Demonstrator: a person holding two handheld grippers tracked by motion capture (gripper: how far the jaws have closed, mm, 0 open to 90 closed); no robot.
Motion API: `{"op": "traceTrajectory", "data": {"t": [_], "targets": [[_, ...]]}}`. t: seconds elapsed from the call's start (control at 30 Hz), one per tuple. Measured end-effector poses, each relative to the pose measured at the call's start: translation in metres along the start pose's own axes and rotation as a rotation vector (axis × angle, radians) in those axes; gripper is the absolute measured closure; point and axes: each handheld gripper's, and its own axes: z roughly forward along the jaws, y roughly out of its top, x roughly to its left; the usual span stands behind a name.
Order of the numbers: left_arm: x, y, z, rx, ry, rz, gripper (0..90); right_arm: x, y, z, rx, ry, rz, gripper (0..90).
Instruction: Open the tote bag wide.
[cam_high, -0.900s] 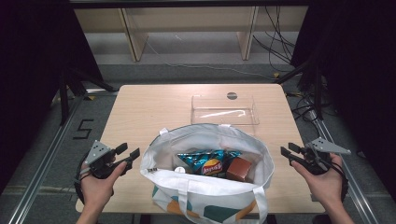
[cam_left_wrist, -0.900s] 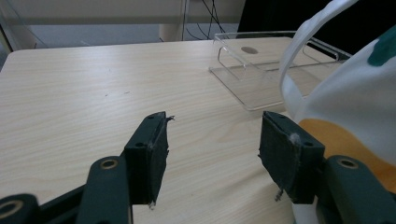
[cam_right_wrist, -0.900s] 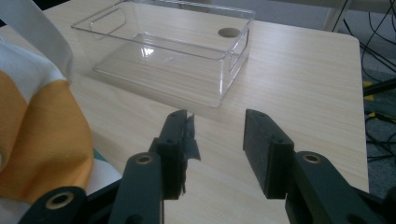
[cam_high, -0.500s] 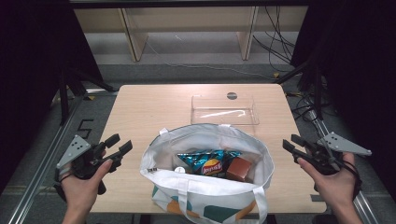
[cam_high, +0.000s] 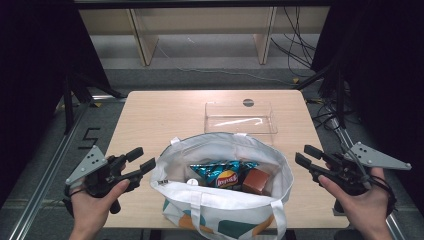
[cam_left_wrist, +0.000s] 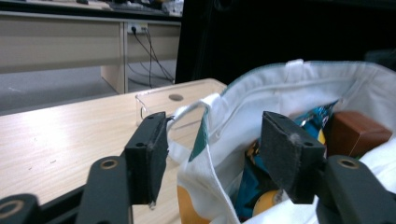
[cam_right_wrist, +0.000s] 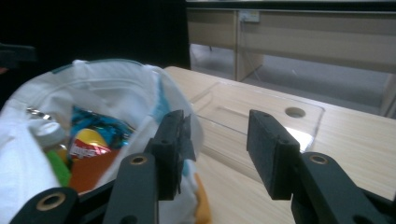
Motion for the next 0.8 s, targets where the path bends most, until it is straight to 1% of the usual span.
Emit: {"op": "traceTrajectory", "data": {"t": [0.03, 0.07, 0.1, 0.13, 0.17, 0.2, 0.23, 0.27, 0.3, 0.33, 0.37, 0.4, 0.43, 0.47, 0.5, 0.53, 0.6, 0.63, 0.7, 0.73, 0.77, 0.8], "targets": [[-0.001, 0.0, 0.002, 0.031, 0.007, 0.042, 44.9, 0.003, 0.0, 0.002, 0.007, 0.052, 0.004, 55.5], [-0.005, -0.001, 0.005, 0.055, -0.009, 0.058, 45.0, 0.004, 0.0, 0.003, -0.001, 0.07, 0.01, 55.4], [-0.006, -0.001, 0.006, 0.049, -0.022, 0.045, 45.2, 0.005, 0.0, 0.003, 0.0, 0.07, 0.017, 55.2], [-0.006, -0.001, 0.006, 0.049, -0.022, 0.045, 45.5, 0.006, 0.001, 0.002, -0.008, 0.07, 0.023, 55.1], [-0.007, 0.0, 0.007, 0.037, -0.032, 0.039, 45.7, 0.004, 0.004, 0.001, -0.027, 0.059, -0.01, 55.2], [-0.007, 0.0, 0.008, 0.04, -0.027, 0.042, 46.2, 0.006, 0.006, 0.0, -0.023, 0.063, 0.013, 55.2], [-0.007, 0.0, 0.008, 0.04, -0.027, 0.042, 47.2, 0.006, 0.006, 0.0, -0.023, 0.063, 0.013, 55.2], [-0.006, 0.0, 0.011, 0.04, -0.022, 0.044, 48.3, 0.008, 0.007, 0.004, -0.002, 0.064, 0.006, 55.2], [-0.006, 0.0, 0.013, 0.038, -0.024, 0.036, 48.6, 0.01, 0.007, 0.008, -0.002, 0.062, -0.006, 55.2], [-0.006, 0.0, 0.013, 0.038, -0.024, 0.036, 49.3, 0.01, 0.007, 0.008, -0.002, 0.062, -0.006, 55.2], [-0.006, -0.001, 0.014, 0.042, -0.026, 0.043, 49.3, 0.013, 0.006, 0.009, 0.016, 0.061, -0.008, 55.2], [-0.008, -0.001, 0.018, 0.045, -0.036, 0.046, 51.8, 0.016, 0.005, 0.013, 0.028, 0.07, -0.03, 55.3], [-0.008, -0.001, 0.018, 0.045, -0.036, 0.046, 52.9, 0.016, 0.005, 0.013, 0.028, 0.07, -0.03, 55.3], [-0.009, -0.001, 0.019, 0.058, -0.035, 0.057, 54.8, 0.021, 0.005, 0.014, 0.03, 0.08, -0.006, 56.0], [-0.01, -0.001, 0.021, 0.068, -0.032, 0.063, 56.7, 0.02, 0.005, 0.014, 0.03, 0.08, -0.03, 56.1], [-0.011, -0.001, 0.024, 0.088, -0.039, 0.082, 57.8, 0.021, 0.005, 0.014, 0.028, 0.083, -0.032, 56.1], [-0.011, -0.001, 0.026, 0.091, -0.036, 0.086, 58.7, 0.024, 0.005, 0.013, 0.034, 0.087, -0.023, 55.9], [-0.011, -0.001, 0.025, 0.099, -0.023, 0.097, 59.4, 0.025, 0.005, 0.012, 0.026, 0.103, -0.039, 55.4], [-0.012, 0.0, 0.024, 0.08, -0.019, 0.098, 58.8, 0.025, 0.005, 0.011, 0.025, 0.105, -0.046, 55.3], [-0.013, 0.001, 0.019, 0.047, 0.004, 0.097, 56.0, 0.028, 0.005, 0.008, 0.018, 0.114, -0.042, 55.1], [-0.013, 0.001, 0.019, 0.047, 0.004, 0.097, 54.1, 0.029, 0.005, 0.007, 0.014, 0.109, -0.044, 54.8], [-0.012, 0.001, 0.018, 0.032, 0.017, 0.095, 51.8, 0.03, 0.006, 0.006, 0.013, 0.105, -0.052, 54.8]]}}
